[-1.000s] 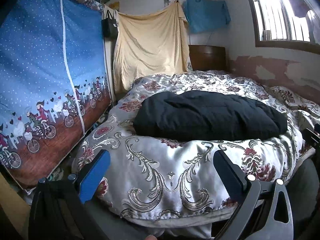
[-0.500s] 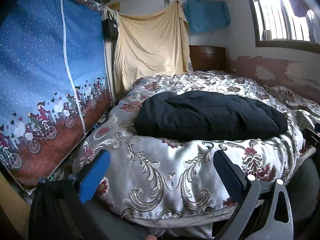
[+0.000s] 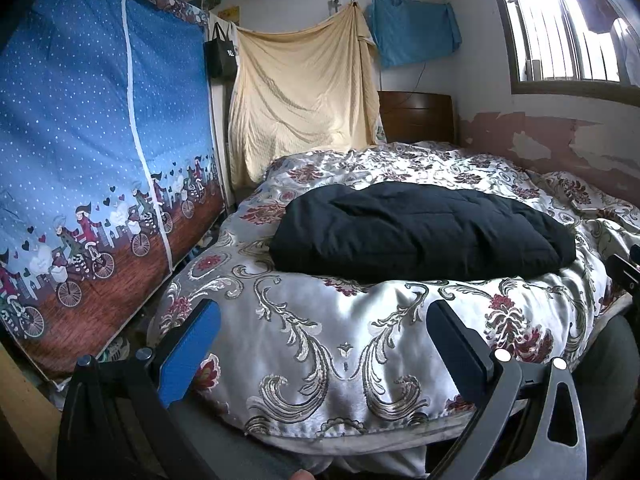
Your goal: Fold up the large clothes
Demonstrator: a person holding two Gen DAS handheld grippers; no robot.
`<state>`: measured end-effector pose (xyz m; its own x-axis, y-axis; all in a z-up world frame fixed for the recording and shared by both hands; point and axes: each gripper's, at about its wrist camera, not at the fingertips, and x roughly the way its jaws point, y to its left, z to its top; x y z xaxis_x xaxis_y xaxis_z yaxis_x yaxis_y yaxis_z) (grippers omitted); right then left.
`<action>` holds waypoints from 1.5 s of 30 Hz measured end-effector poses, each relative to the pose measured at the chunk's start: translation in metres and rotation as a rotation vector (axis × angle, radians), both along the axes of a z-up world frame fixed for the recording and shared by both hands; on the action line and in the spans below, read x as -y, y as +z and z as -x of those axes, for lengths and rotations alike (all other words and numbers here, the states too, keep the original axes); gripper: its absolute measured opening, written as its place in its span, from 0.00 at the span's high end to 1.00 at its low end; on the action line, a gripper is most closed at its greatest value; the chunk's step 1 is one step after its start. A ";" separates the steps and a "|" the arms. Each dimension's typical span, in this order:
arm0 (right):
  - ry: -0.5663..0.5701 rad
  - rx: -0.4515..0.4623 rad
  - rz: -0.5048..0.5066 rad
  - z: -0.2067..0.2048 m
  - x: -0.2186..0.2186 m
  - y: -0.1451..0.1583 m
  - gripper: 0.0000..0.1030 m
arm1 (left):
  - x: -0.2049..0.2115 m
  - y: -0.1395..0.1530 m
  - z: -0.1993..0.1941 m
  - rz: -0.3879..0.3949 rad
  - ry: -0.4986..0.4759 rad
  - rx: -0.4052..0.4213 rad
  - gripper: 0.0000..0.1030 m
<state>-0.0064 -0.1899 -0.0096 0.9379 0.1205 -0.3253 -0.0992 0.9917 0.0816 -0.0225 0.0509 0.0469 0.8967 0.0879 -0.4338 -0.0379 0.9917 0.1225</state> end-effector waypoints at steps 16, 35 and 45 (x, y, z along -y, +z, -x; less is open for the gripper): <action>0.001 -0.001 0.000 0.000 -0.001 0.000 0.00 | -0.001 0.000 0.000 -0.003 -0.004 0.001 0.02; 0.001 0.000 -0.001 0.000 -0.002 0.000 0.00 | 0.000 -0.001 0.002 -0.006 -0.010 0.001 0.02; 0.000 0.000 -0.002 0.000 -0.002 0.000 0.00 | 0.001 -0.001 0.002 -0.007 -0.010 0.002 0.02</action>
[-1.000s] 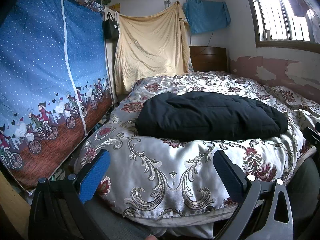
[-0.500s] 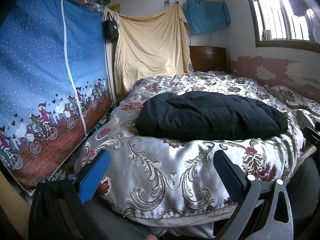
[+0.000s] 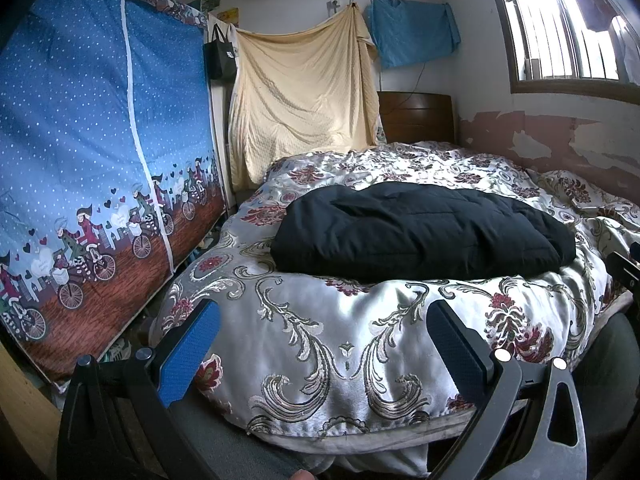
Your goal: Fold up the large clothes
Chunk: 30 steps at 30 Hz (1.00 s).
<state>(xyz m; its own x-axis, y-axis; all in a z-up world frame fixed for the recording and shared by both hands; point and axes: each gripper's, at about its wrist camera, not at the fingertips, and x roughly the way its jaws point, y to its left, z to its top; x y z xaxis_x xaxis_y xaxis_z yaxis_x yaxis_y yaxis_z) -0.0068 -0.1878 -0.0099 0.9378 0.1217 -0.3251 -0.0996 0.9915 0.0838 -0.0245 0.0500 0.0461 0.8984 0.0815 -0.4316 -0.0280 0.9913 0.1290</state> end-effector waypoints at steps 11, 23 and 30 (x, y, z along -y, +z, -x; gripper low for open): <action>-0.001 0.000 0.000 0.000 -0.001 0.000 0.00 | 0.000 -0.001 0.000 0.001 0.000 -0.001 0.02; -0.001 0.000 -0.001 0.000 0.000 0.000 0.00 | -0.002 -0.001 0.000 0.002 -0.001 -0.002 0.02; -0.002 0.001 -0.001 0.000 -0.001 -0.001 0.00 | -0.003 -0.001 0.001 0.001 0.003 -0.005 0.02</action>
